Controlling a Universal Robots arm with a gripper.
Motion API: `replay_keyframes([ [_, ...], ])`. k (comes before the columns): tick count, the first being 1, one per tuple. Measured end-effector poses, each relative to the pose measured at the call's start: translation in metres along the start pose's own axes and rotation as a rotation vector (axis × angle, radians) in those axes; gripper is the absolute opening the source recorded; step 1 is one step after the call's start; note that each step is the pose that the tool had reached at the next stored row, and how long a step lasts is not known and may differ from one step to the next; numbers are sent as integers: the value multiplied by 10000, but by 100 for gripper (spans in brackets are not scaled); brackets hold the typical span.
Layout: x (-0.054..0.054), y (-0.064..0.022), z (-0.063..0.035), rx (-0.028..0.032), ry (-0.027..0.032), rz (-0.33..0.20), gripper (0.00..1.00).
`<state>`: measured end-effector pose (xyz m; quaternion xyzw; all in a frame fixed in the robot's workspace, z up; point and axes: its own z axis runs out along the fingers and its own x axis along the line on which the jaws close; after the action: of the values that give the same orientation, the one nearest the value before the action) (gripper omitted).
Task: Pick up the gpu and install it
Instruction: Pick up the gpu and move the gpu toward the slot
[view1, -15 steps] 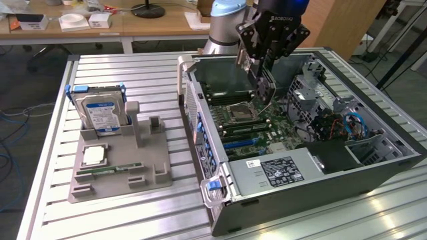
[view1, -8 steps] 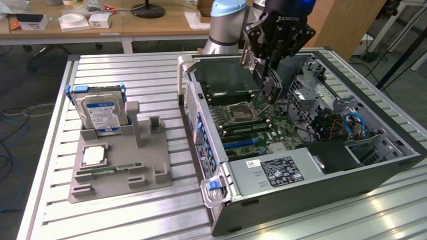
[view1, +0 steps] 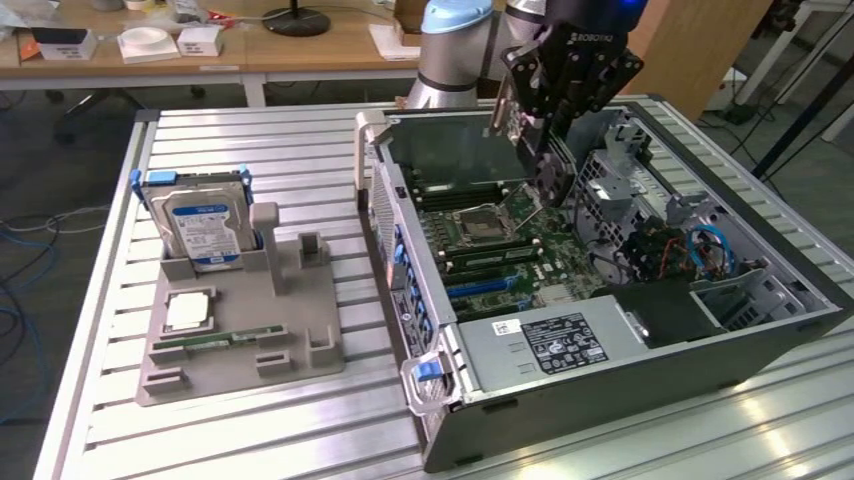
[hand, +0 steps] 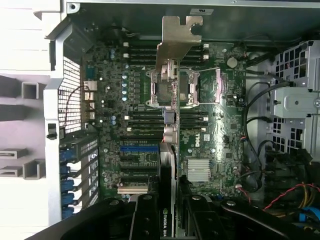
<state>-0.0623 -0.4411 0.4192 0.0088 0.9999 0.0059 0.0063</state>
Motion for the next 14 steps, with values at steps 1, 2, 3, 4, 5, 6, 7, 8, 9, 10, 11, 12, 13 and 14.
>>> replay_keyframes([
  [1, -18, 0, 0, 0, 0, -11, 26],
  [2, -36, 1, 0, 0, 0, -23, 26],
  [3, -54, 1, 1, -1, 1, -34, 26],
  [4, -72, 1, 1, -1, 0, -47, 26],
  [5, -88, 1, 1, -1, 0, -59, 26],
  [6, -105, 2, 1, -1, 1, -71, 26],
  [7, -120, 2, 1, -1, 1, -82, 26],
  [8, -134, 2, 2, -2, 1, -93, 26],
  [9, -146, 2, 2, -1, 1, -104, 26],
  [10, -158, 3, 2, -1, 2, -117, 26],
  [11, -167, 3, 2, -1, 0, -130, 26],
  [12, -168, 3, 2, -1, 2, -131, 26],
  [13, -168, 3, 2, -2, 1, -131, 26],
  [14, -168, 3, 2, -2, 1, -131, 26],
])
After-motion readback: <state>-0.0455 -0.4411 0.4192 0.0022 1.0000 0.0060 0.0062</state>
